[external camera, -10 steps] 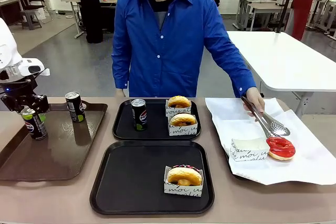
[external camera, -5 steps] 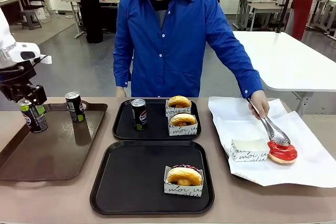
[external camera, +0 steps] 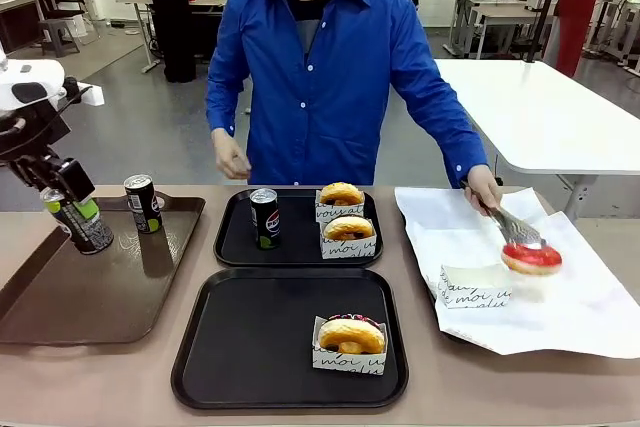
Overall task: Set up donuts and drinks on trays.
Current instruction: Pick up one Pepsi coke from the Handle tray and place it on the Flat Tray without a Pepsi coke.
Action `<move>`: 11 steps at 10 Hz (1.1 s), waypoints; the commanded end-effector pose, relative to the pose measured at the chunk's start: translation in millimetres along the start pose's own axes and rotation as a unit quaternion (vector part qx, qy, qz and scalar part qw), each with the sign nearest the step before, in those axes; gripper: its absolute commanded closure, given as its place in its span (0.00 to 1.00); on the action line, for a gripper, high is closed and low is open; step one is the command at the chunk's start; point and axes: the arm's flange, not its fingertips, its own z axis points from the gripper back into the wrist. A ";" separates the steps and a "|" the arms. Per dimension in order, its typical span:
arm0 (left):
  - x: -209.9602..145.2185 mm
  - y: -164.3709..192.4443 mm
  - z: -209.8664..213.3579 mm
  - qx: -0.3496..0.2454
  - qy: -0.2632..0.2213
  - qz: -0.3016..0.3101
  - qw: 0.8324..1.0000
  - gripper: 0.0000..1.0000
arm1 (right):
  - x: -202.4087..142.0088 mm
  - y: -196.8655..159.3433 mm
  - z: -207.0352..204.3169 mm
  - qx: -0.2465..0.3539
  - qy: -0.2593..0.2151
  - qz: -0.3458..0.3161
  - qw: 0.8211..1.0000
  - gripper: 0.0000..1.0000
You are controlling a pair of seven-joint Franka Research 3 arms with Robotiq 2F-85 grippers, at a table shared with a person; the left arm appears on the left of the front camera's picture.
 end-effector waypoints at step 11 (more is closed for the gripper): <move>35.5 -93.8 -26.9 0.036 0.055 -0.083 0.994 0.42 | 0.2 0.3 0.9 0.009 -0.002 0.007 1.000 0.00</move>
